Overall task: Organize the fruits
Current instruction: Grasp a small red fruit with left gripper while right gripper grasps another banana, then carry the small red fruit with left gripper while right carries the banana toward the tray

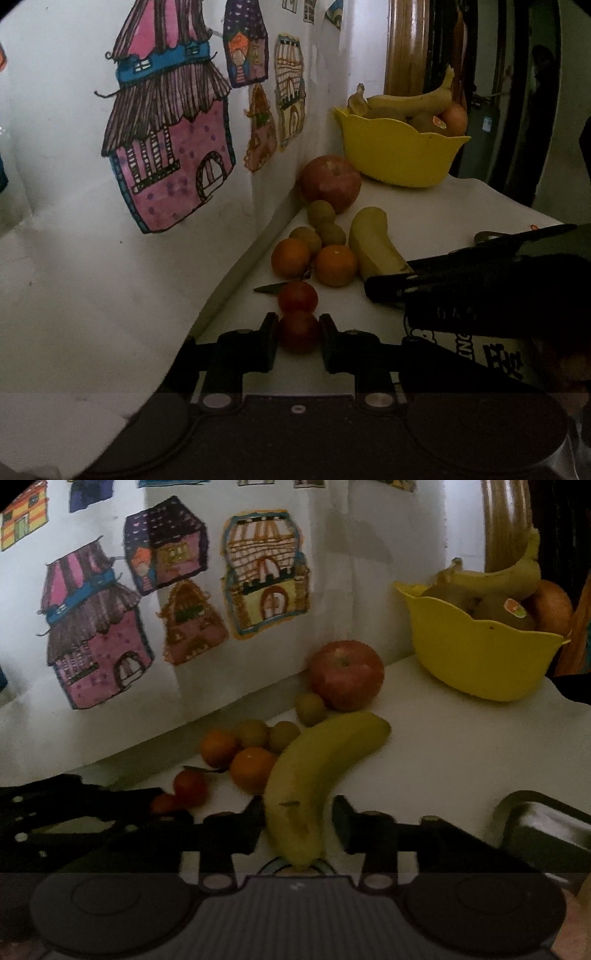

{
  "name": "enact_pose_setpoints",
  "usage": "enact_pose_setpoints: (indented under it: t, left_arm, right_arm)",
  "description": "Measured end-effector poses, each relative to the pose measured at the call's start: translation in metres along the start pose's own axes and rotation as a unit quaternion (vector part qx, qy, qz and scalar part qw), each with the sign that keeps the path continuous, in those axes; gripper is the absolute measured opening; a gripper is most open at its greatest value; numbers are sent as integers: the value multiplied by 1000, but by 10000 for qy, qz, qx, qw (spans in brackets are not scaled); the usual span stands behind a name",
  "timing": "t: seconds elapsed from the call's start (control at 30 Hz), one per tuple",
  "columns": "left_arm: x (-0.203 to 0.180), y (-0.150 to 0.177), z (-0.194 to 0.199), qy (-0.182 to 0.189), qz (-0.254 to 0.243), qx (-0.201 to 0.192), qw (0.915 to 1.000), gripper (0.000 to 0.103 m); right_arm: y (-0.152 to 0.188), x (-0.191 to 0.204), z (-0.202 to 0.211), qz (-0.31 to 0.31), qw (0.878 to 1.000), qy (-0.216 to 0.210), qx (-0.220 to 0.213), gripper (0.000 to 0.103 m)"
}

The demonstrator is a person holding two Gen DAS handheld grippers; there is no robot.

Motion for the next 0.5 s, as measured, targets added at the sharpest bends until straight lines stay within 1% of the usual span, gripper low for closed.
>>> enact_pose_setpoints:
  t: [0.07, 0.27, 0.5]
  left_arm:
    - [0, 1, 1, 24, 25, 18, 10000, 24]
    - [1, 6, 11, 99, 75, 72, 9999, 24]
    - [7, 17, 28, 201, 133, 126, 9996, 24]
  right_arm:
    - [0, 3, 1, 87, 9999, 70, 21, 38]
    - [8, 7, 9, 62, 9999, 41, 71, 37]
    - [22, 21, 32, 232, 9996, -31, 171, 37]
Point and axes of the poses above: each gripper's, at about its wrist camera, not at the fingertips, and z roughly against the way its jaws point, x to its left, y to its underside, the point moved 10 cm from there along -z, roughly the way its jaws point, and after that the axes turned 6 degrees about z, right-handed, at the moved point
